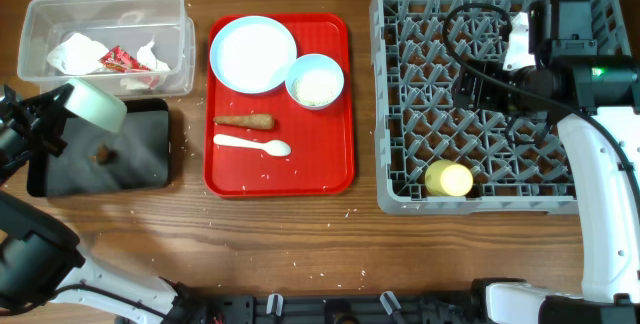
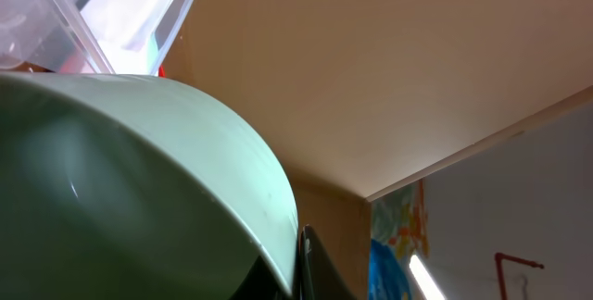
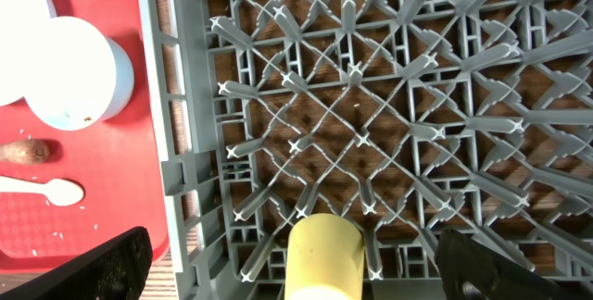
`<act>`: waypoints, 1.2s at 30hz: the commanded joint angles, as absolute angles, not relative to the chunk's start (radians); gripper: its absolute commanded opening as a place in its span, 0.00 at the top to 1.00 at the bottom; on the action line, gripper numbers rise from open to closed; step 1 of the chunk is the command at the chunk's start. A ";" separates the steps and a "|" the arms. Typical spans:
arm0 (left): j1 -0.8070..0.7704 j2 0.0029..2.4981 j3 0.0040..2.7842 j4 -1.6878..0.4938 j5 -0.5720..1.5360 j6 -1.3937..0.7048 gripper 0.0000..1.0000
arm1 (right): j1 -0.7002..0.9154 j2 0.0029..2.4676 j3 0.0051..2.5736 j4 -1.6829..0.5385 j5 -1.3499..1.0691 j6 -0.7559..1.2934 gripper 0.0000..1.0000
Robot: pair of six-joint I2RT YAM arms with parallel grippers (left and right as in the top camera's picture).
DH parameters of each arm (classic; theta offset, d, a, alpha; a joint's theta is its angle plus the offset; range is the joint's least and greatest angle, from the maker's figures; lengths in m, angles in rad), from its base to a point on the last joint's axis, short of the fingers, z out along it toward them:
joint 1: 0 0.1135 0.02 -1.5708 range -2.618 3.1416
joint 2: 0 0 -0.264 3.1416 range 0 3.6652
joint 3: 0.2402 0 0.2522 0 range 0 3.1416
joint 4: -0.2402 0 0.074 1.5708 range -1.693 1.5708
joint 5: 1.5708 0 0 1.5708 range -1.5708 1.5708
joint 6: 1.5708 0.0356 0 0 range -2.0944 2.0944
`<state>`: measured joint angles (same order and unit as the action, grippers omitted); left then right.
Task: Sort waste into correct bins and load items into the dishwasher rack
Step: 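Return the green bowl to the red tray with the left gripper, then grasp the rim of the light blue rice bowl with the left gripper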
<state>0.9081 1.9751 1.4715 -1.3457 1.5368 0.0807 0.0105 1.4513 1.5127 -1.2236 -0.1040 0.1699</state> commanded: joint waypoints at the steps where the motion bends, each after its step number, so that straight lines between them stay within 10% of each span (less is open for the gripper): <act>1: 0.869 1.954 1.466 -1.344 1.525 0.138 0.96 | 0.012 1.451 1.512 -1.220 -0.113 0.156 0.00; 14: -0.186 1.720 1.501 -1.136 0.300 -0.223 0.96 | 0.012 1.451 1.512 -1.216 -0.113 0.157 0.00; 23: -0.605 1.989 1.488 -0.999 0.177 -0.383 0.95 | 0.012 1.451 1.512 -1.217 -0.113 0.156 0.00; 25: -0.631 2.007 1.488 -0.999 0.177 -0.383 0.86 | 0.012 1.451 1.512 -1.216 -0.113 0.156 0.00; 29: -0.627 1.999 1.523 -0.999 0.177 -0.374 0.37 | 0.012 1.451 1.512 -1.214 -0.113 0.156 0.01; 36: -0.582 1.996 1.682 -0.845 0.047 -0.120 0.28 | 0.012 1.472 1.512 -1.213 -0.113 0.156 0.00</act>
<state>-0.5865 2.0006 1.6619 -0.9085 0.1505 -0.2646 0.0105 1.4540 1.5124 -1.2133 -0.1040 0.1699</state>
